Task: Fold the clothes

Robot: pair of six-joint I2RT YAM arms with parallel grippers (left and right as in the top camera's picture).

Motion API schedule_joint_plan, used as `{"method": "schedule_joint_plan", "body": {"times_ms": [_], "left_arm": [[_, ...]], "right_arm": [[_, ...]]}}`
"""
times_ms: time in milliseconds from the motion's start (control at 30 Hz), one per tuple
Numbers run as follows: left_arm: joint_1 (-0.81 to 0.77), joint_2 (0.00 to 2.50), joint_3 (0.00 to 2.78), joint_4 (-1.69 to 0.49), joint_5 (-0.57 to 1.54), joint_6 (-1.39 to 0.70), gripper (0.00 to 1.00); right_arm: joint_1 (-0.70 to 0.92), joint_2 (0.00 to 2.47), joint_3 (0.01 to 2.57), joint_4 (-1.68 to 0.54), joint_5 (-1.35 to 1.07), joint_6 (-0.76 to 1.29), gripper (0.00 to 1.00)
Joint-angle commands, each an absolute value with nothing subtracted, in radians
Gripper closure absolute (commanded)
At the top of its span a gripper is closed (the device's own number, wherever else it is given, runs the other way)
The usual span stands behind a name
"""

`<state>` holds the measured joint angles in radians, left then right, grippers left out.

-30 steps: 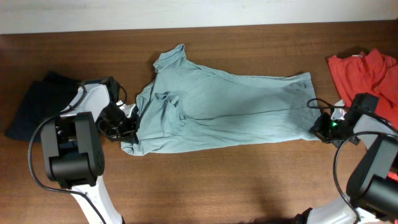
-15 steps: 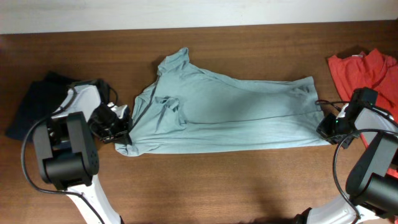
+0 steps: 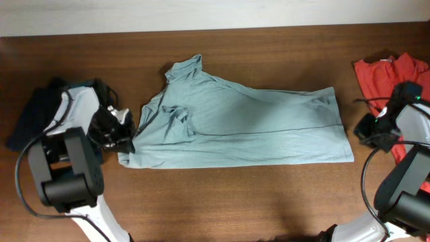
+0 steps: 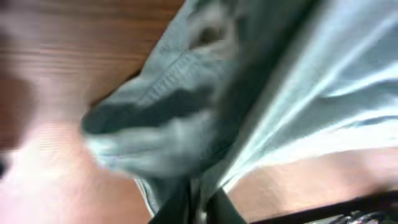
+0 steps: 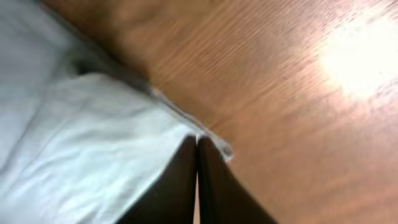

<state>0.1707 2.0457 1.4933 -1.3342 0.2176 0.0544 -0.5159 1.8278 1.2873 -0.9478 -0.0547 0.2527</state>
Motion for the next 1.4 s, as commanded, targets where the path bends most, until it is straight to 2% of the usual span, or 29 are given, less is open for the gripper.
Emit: {"method": "schedule_joint_plan", "body": {"times_ms": [0, 233, 433, 633, 767, 900, 1000, 1133, 1367], "left_arm": [[0.178, 1.938, 1.583, -1.364, 0.213, 0.045, 0.87], [0.143, 1.886, 1.731, -1.288, 0.398, 0.057, 0.70], [0.124, 1.887, 1.757, -1.279, 0.394, 0.063, 0.67], [0.082, 1.897, 1.756, -1.234, 0.393, 0.187, 0.66], [0.006, 1.906, 1.756, -1.153, 0.387, 0.260, 0.60], [-0.084, 1.924, 1.756, -1.112, 0.307, 0.309, 0.58], [-0.147, 1.949, 1.756, -1.130, 0.155, 0.286, 0.59], [-0.181, 1.984, 1.755, -1.075, 0.134, 0.278, 0.57], [-0.181, 2.050, 1.755, -0.791, 0.134, 0.278, 0.36]], "right_arm": [[-0.514, 1.748, 1.387, -0.987, -0.216, 0.186, 0.92], [-0.429, 1.708, 1.484, -1.061, -0.303, 0.160, 0.90], [-0.378, 1.708, 1.484, -1.055, -0.303, 0.161, 0.85], [-0.380, 1.710, 1.481, -1.044, -0.303, 0.162, 0.77], [-0.379, 1.725, 1.477, -1.063, -0.303, 0.162, 0.76], [-0.379, 1.758, 1.476, -1.106, -0.303, 0.161, 0.75], [-0.379, 1.783, 1.474, -1.166, -0.299, 0.159, 0.75], [-0.379, 1.797, 1.449, -1.167, -0.264, 0.135, 0.73], [-0.379, 1.798, 1.407, -1.130, -0.297, 0.135, 0.71]]}}
